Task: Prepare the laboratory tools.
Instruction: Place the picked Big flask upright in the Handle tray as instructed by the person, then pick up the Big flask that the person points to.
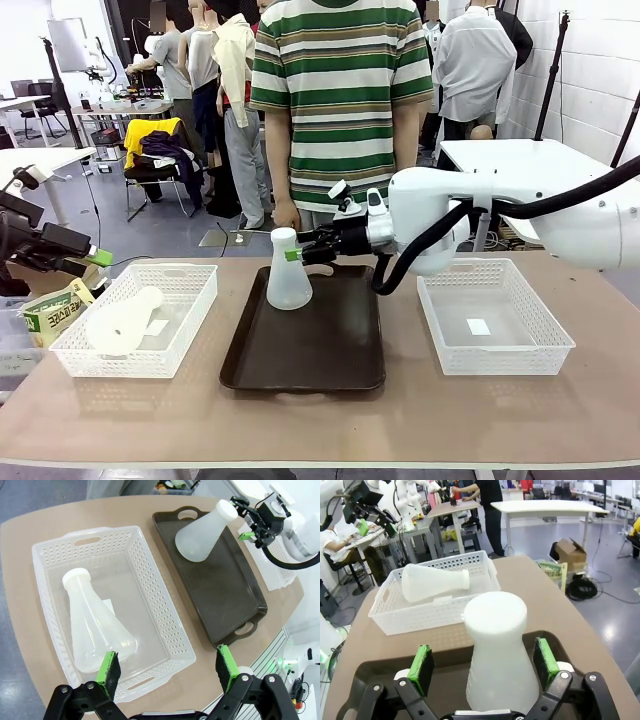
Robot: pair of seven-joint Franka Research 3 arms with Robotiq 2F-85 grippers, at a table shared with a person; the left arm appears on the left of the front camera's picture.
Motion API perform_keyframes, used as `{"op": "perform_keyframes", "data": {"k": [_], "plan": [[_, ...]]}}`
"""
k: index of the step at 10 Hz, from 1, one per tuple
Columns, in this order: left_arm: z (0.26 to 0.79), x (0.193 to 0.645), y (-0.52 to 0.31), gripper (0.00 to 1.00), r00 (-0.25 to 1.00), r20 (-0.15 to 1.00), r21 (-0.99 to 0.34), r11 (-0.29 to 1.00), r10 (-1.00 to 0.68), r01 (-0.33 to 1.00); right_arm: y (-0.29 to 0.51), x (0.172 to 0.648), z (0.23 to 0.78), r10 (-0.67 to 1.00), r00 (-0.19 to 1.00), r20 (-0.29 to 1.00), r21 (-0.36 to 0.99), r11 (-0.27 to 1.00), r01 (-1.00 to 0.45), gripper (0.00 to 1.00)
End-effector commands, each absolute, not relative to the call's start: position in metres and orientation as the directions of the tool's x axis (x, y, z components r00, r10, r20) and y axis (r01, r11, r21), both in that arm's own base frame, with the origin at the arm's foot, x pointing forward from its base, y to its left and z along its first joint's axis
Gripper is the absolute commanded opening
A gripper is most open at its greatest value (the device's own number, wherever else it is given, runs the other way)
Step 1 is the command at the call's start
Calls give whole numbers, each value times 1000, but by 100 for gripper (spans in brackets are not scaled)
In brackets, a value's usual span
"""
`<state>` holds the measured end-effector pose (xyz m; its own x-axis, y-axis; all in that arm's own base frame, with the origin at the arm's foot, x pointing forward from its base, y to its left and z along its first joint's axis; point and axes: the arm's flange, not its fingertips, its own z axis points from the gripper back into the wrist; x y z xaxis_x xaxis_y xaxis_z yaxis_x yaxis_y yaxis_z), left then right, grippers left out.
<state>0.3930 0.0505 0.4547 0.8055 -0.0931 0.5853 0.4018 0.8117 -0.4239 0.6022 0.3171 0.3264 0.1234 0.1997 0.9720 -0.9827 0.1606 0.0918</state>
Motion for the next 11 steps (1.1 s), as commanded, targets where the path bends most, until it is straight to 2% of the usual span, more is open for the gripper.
{"op": "perform_keyframes", "data": {"k": [1,2,11], "plan": [[452,394,53,100,793,602,-431,796,-97,424,311,599,331,280,154,948,105,182,-978,100],[452,394,53,100,793,602,-431,796,-97,424,317,602,326,200,123,972,92,161,-983,100],[452,394,53,100,793,602,-431,796,-97,424,317,602,326,200,123,972,92,161,-983,100]]}}
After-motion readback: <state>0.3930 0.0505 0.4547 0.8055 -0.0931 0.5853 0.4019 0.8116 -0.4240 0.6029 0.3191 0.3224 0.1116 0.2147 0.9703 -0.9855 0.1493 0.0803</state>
